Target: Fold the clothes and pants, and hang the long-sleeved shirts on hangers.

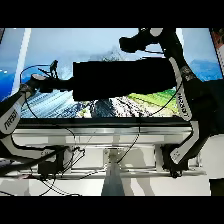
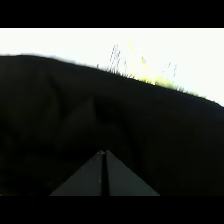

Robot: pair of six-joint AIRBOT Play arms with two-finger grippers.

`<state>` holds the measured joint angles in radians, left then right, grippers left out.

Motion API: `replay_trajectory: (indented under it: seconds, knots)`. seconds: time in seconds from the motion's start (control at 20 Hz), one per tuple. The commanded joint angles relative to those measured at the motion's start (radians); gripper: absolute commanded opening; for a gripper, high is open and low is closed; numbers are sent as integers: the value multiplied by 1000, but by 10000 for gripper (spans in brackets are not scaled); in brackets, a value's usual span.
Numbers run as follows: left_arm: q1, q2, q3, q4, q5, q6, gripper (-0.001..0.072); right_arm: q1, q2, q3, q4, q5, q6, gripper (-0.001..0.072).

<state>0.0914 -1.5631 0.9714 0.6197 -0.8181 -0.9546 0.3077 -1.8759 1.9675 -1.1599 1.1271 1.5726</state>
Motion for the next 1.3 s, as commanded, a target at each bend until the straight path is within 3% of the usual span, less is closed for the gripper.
replay_trajectory:
  seconds: [0.0, 0.15, 0.3, 0.55, 0.85, 1.0, 1.15, 1.25]
  knots:
    - [39, 75, 141, 212, -164, -87, 5, 36, -13, -47, 2, 5, -13, 17]
    - [60, 204, 342, 564, -387, -278, 5, 95, -29, -69, 5, -49, -19, 17]
    - [56, 325, 506, 698, -524, -325, 5, 166, -31, -72, 8, -143, -19, 17]
    - [45, 441, 541, 696, -539, -327, 5, 305, -32, -72, 10, -280, -8, 16]
    - [-21, 432, 539, 677, -533, -348, 7, 447, -68, -72, 11, -518, 135, 15]
    - [-49, 428, 539, 673, -490, -348, 7, 495, -167, -71, 58, -503, 246, 15]
    - [-56, 408, 538, 575, -450, -371, 7, 537, -242, -71, 257, -484, 249, 16]
    - [-61, 368, 537, 510, -452, -371, 7, 541, -242, -71, 234, -476, 248, 17]
